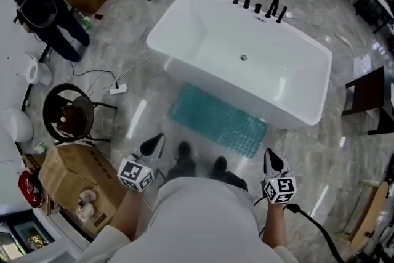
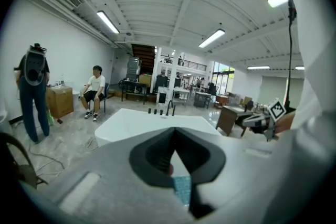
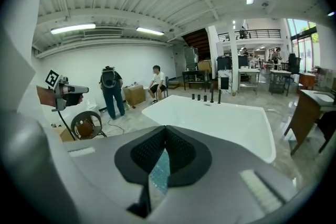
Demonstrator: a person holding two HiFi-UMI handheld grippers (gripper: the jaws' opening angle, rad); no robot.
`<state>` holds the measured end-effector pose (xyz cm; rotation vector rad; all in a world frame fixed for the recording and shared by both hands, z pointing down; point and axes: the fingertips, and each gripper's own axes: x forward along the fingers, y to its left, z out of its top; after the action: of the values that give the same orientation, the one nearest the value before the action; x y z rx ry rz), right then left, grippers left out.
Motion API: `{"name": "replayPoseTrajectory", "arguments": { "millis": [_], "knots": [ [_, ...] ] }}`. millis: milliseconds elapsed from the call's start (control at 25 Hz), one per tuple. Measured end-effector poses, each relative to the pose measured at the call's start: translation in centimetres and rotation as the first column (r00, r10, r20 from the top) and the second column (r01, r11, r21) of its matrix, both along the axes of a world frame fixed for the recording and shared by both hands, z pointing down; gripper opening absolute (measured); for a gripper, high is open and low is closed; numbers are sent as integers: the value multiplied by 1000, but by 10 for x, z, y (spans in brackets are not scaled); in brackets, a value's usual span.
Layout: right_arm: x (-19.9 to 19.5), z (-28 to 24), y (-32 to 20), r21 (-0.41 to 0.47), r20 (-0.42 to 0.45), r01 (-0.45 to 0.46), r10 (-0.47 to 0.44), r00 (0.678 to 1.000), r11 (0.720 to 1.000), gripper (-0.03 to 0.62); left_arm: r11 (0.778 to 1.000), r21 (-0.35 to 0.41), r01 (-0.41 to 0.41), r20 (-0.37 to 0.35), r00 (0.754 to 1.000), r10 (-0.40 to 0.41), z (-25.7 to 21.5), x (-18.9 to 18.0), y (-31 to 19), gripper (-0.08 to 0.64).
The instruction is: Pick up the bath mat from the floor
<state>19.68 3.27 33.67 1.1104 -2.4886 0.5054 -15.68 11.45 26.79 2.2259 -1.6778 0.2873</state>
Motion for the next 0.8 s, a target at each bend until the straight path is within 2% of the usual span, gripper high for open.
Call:
{"name": "replayPoseTrajectory", "arguments": {
  "millis": [160,360,560,800],
  "knots": [
    [-22,-5,7,8,5,-97,97,995,995,5,995,-19,-96,-4,995,96,3,-27,-16,0],
    [-62,-8,16,5,-16,-170,170,985,985,5,981,-48,-185,-13,983,185,13,-65,-36,0],
    [-84,-9,26,6,-35,-243,243,969,970,5,960,-70,-271,-27,963,270,24,-90,-49,0],
    [-94,-2,32,1,-67,-326,326,943,945,5,927,-103,-361,-33,933,359,43,-104,-63,0]
  ]
}}
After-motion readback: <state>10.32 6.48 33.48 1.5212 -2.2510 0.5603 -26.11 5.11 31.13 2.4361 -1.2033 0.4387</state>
